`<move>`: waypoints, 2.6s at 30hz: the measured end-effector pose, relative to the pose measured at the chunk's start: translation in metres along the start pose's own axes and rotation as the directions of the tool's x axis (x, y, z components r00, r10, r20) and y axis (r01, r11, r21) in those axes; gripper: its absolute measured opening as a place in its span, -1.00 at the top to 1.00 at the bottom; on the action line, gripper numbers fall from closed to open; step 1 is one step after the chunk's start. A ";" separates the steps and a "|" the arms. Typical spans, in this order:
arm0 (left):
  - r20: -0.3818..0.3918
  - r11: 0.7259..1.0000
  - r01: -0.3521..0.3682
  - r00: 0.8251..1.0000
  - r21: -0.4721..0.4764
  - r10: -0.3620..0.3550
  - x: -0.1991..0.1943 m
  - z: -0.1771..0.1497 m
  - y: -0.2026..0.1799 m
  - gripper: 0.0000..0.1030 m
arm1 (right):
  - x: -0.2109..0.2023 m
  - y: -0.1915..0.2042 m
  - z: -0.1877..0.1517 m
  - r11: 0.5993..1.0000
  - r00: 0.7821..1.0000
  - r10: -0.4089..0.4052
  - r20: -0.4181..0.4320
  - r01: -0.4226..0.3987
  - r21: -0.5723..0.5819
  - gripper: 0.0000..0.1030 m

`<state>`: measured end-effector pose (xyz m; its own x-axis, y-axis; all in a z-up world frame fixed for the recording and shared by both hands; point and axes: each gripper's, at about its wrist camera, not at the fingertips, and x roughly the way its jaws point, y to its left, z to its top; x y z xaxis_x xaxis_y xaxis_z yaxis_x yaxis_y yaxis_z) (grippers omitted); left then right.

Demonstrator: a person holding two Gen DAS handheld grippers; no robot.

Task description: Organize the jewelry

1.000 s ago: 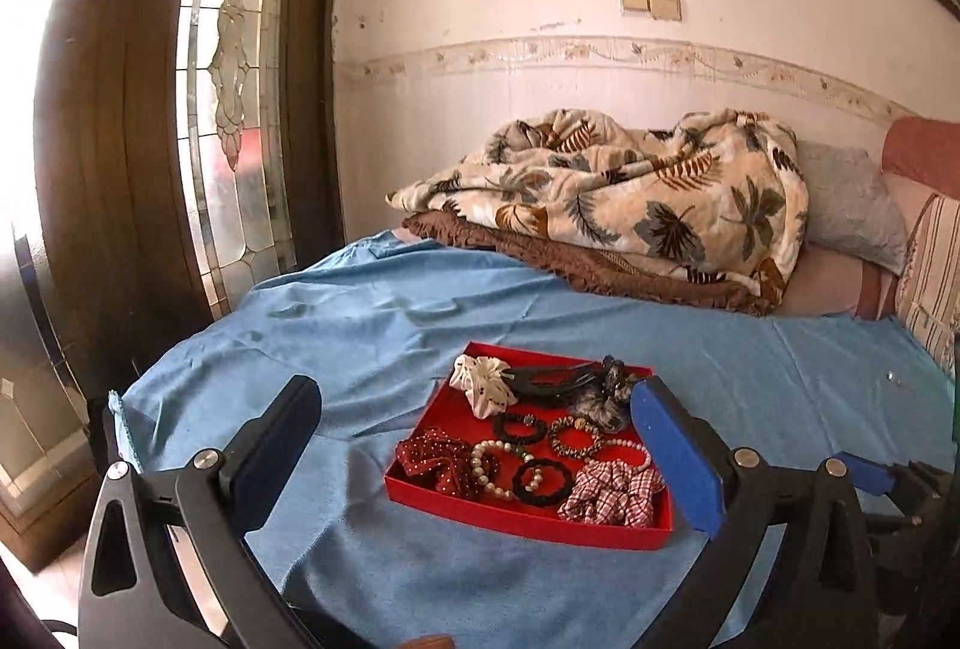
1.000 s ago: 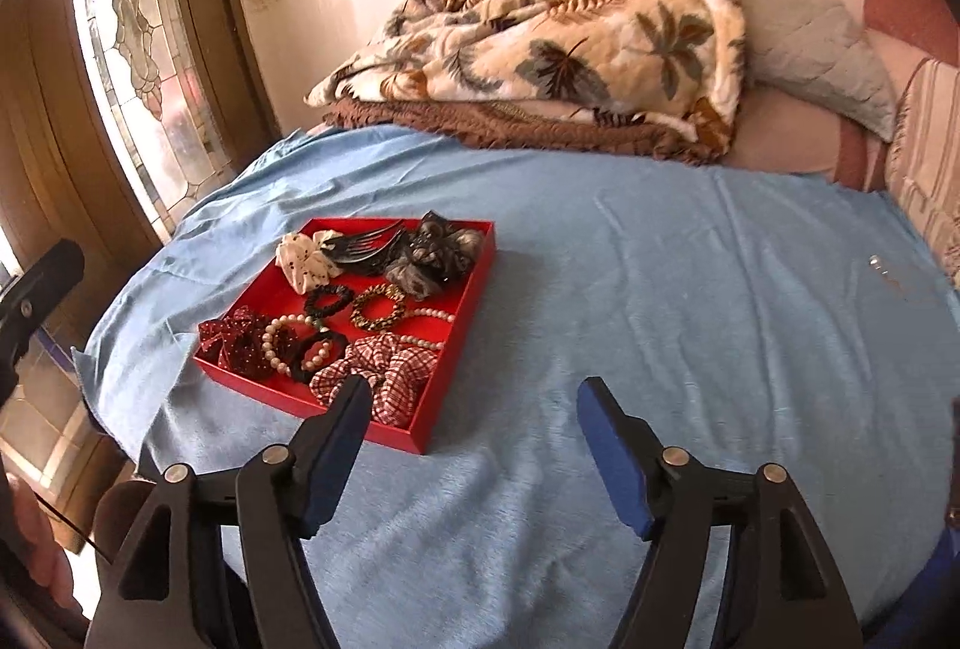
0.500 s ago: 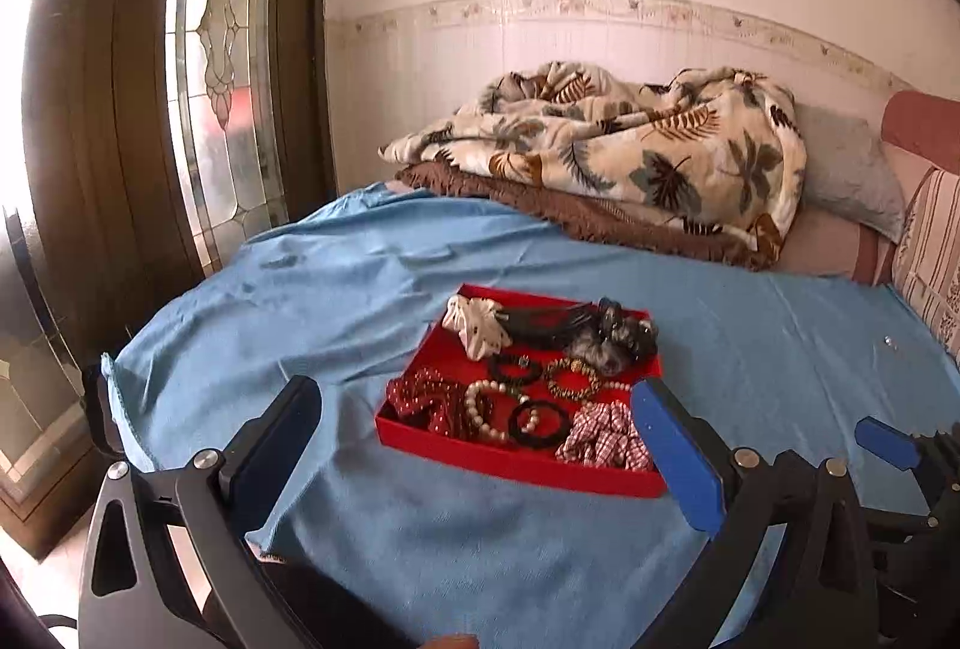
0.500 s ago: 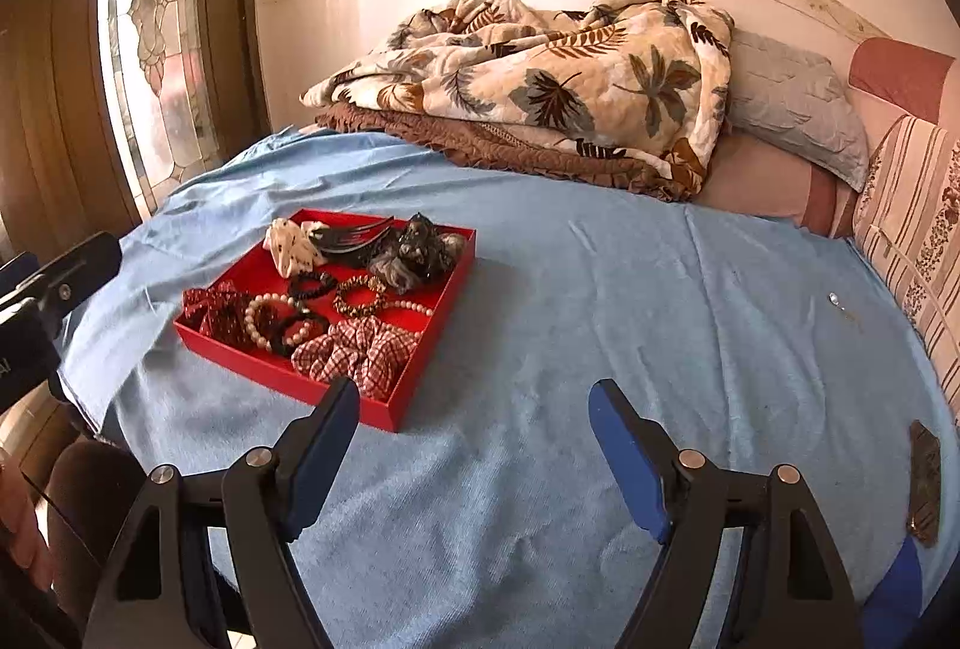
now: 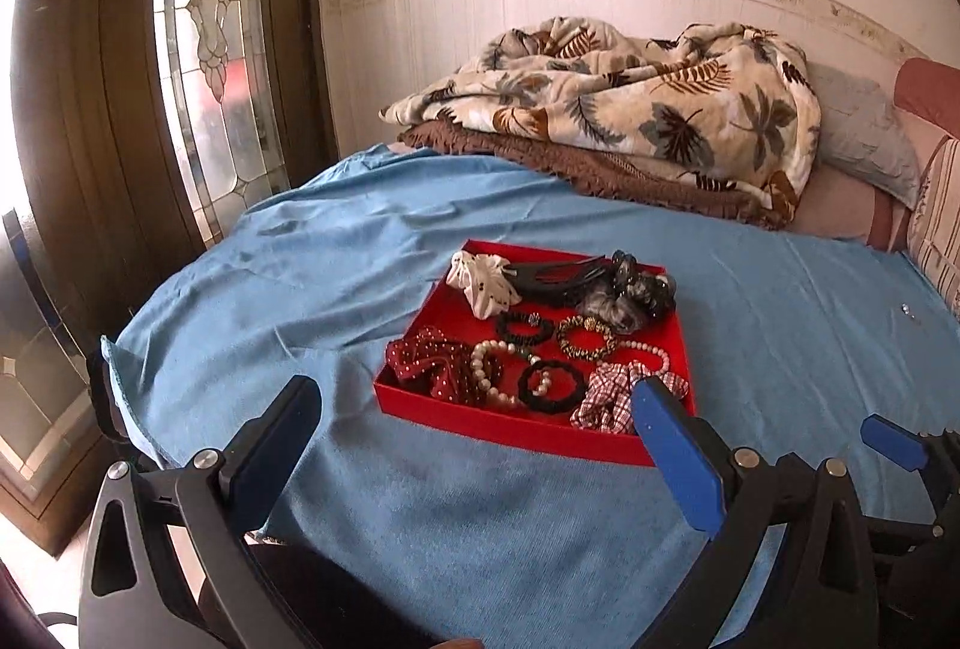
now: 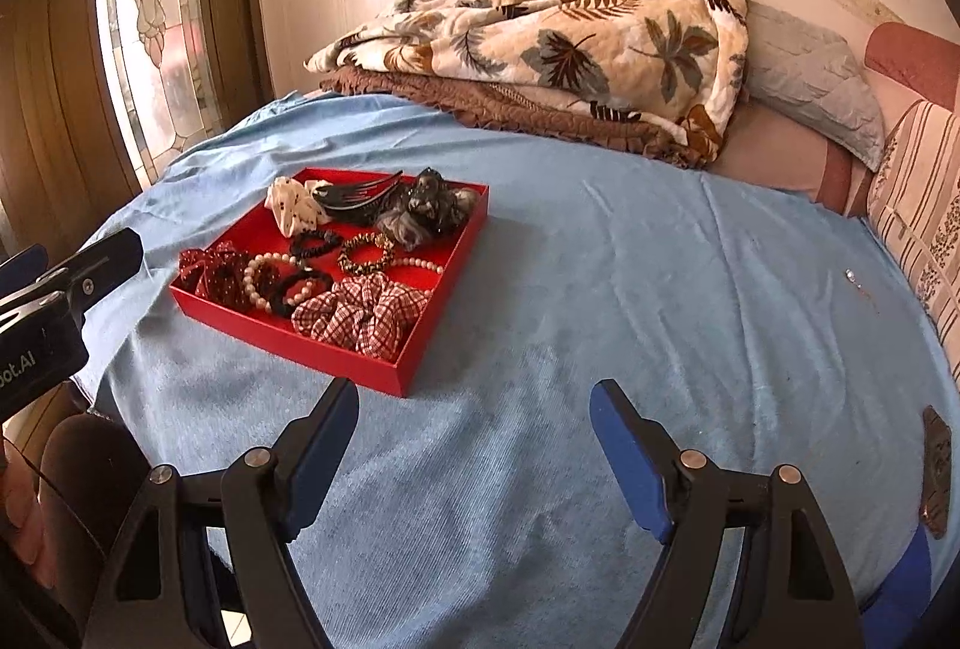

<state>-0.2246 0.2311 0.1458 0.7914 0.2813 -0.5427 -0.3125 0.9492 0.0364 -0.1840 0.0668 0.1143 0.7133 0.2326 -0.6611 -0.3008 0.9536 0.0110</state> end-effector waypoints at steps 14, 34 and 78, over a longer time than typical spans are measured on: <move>-0.091 1.000 0.006 0.996 0.013 -0.005 0.023 -0.008 -0.005 -0.99 | 0.015 -0.004 -0.003 1.000 0.999 -0.005 -0.052 0.006 0.008 -0.64; -0.171 0.999 0.031 0.985 0.021 -0.027 0.042 -0.017 -0.012 -0.99 | 0.032 -0.006 -0.008 1.000 0.995 0.001 -0.104 -0.001 -0.006 -0.66; -0.207 1.000 0.022 0.978 0.018 -0.018 0.054 -0.007 -0.026 -0.99 | 0.041 -0.013 -0.009 0.999 0.992 0.038 -0.124 -0.038 -0.001 -0.68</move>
